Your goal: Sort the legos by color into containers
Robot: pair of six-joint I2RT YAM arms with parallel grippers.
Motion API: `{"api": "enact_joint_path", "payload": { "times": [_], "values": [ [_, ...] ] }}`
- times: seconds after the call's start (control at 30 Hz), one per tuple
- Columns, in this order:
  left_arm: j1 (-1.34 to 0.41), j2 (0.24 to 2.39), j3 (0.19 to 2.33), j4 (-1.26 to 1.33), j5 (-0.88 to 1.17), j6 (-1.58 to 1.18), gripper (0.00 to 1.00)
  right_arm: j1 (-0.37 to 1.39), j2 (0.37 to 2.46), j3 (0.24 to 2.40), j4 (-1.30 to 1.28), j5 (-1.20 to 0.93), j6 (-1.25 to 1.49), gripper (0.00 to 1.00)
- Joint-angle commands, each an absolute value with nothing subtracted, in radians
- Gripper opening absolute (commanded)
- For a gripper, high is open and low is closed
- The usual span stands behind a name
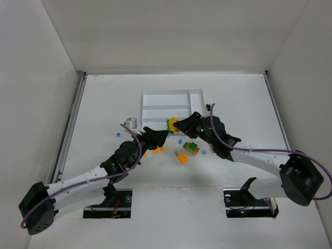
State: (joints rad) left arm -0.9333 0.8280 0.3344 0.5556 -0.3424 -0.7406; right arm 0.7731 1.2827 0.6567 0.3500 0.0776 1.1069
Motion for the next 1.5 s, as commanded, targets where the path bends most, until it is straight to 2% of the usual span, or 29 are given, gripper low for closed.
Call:
{"api": "enact_joint_path", "payload": {
  "times": [0.0, 0.23, 0.4, 0.57, 0.83, 1.03, 1.47],
  "values": [
    [-0.886, 0.782, 0.276, 0.724, -0.387, -0.989, 0.59, 0.746, 1.273, 0.643, 0.526, 0.0, 1.207, 0.18],
    [-0.739, 0.802, 0.265, 0.75, -0.278, -1.242, 0.61, 0.734, 1.315, 0.6, 0.764, -0.043, 1.33, 0.19],
    [-0.674, 0.873, 0.272, 0.876, -0.189, -1.35, 0.61, 0.737, 1.382, 0.606, 0.851, -0.063, 1.391, 0.19],
    [-0.656, 0.942, 0.267, 0.976, -0.14, -1.39, 0.6, 0.757, 1.422, 0.614, 0.928, -0.066, 1.423, 0.19],
    [-0.651, 0.989, 0.278, 0.983, -0.135, -1.39, 0.56, 0.759, 1.483, 0.612, 1.018, -0.097, 1.477, 0.19],
    [-0.639, 1.022, 0.293, 1.046, -0.13, -1.382, 0.52, 0.759, 1.54, 0.615, 1.086, -0.12, 1.522, 0.19],
    [-0.625, 1.043, 0.301, 1.057, -0.124, -1.362, 0.35, 0.763, 1.546, 0.612, 1.094, -0.12, 1.535, 0.19]
  ]
}}
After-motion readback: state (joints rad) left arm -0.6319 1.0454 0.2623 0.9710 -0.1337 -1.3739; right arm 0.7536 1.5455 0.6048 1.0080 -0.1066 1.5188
